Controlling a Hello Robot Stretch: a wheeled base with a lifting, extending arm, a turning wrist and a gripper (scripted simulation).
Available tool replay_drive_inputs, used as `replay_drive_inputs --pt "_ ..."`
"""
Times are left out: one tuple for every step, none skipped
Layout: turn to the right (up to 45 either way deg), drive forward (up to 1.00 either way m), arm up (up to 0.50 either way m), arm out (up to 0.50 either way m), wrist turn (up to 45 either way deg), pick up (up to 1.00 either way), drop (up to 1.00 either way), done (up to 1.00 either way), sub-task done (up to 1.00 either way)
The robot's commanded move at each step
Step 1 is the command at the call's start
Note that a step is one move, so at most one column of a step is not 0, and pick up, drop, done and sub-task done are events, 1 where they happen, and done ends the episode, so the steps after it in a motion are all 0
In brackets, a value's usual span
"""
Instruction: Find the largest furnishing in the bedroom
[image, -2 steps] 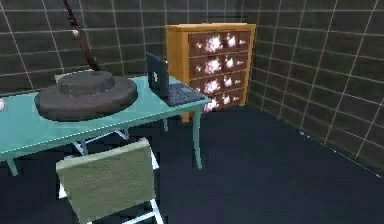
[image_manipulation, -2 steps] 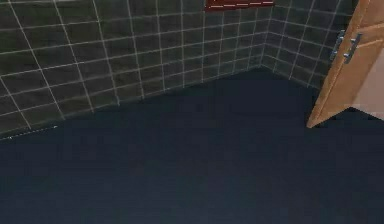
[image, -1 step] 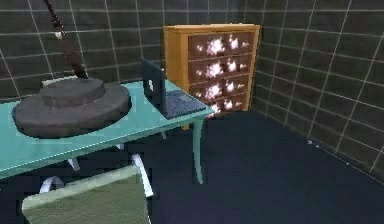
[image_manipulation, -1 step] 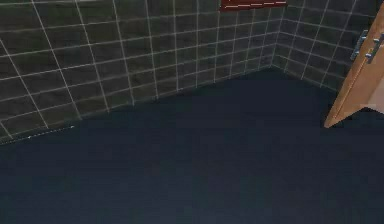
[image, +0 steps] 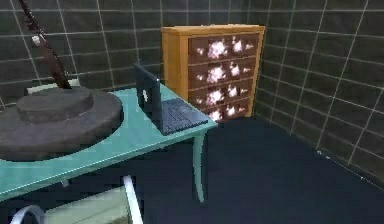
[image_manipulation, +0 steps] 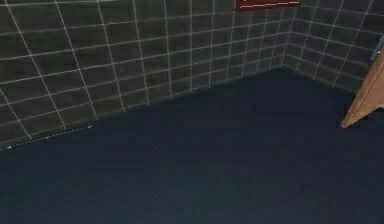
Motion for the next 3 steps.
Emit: replay_drive_inputs --pt "45.0 0.0 0.0 0.0 0.0 0.0 0.0 0.0 0.0" --pt "42.0 0.0 0.0 0.0 0.0 0.0 0.0 0.0 0.0" --pt "0.0 0.3 0.0 0.0 0.0 0.0 0.0 0.0 0.0"
